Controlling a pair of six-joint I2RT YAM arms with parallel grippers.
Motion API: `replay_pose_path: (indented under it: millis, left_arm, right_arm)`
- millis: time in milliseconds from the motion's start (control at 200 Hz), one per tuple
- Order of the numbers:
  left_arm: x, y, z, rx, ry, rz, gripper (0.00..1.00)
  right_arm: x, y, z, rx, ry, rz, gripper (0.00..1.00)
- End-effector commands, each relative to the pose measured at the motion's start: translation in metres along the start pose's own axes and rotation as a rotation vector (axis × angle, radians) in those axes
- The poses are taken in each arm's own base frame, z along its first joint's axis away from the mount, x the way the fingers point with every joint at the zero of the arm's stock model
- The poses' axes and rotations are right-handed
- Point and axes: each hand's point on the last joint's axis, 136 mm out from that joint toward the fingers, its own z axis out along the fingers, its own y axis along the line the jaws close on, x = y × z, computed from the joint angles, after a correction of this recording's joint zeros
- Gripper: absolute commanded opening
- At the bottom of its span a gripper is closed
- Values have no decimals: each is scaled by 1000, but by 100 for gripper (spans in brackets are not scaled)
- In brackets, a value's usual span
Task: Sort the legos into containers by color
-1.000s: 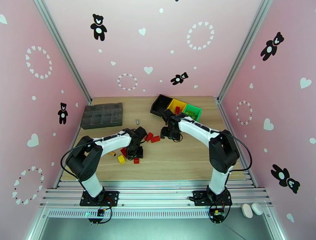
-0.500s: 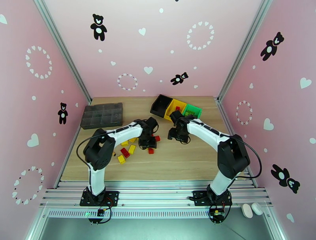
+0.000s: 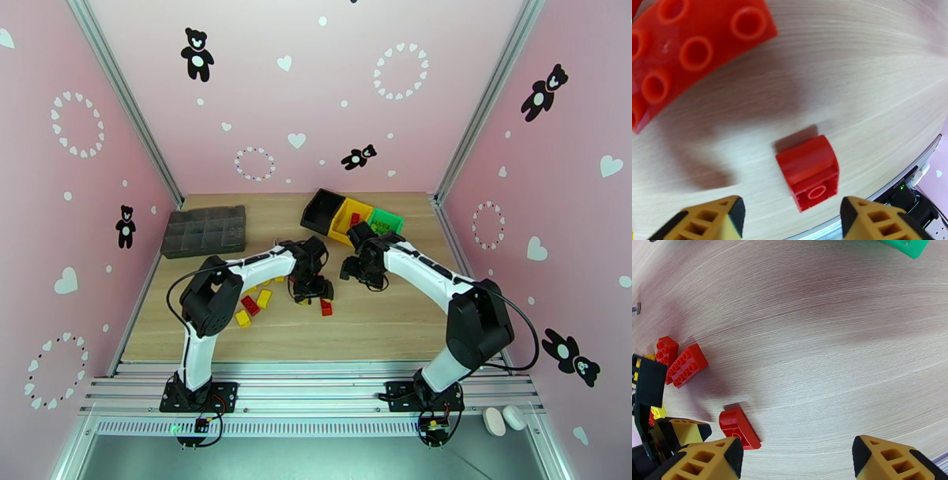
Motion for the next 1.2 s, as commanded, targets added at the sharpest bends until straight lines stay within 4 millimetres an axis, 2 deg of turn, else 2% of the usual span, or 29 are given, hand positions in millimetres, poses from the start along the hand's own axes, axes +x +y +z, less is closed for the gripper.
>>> replay_pose_path:
  millis: [0,155,290,410,521,731,931,1046,1196]
  left_arm:
    - [6,17,-34,-15,-70,-11,69]
    - [13,56,-62,-40,-150,-78,72]
    - [12,86,-82,-58,-214,-140,79]
    - [6,105,-96,-28,-259,-208,81]
    - [1,116,-103,-11,-282,-249,81]
    - [1,123,-101,-6,-279,-269,81]
    - [-2,123,-93,6,-259,-282,81]
    - [-8,119,-90,22,-245,-277,81]
    - [-19,108,-89,59,-236,-267,85]
  right_arm:
    - [9,3,-4,-7,0,14,78]
    - [21,23,3,-18,14,-36,79]
    - [41,49,23,-47,95,-135,82]
    - [65,66,41,-12,179,-260,82]
    - [82,72,56,38,226,-329,81]
    - [88,71,72,79,252,-330,71]
    - [85,73,76,100,261,-348,59]
    - [84,76,78,102,269,-357,51]
    - [77,78,74,99,261,-351,36]
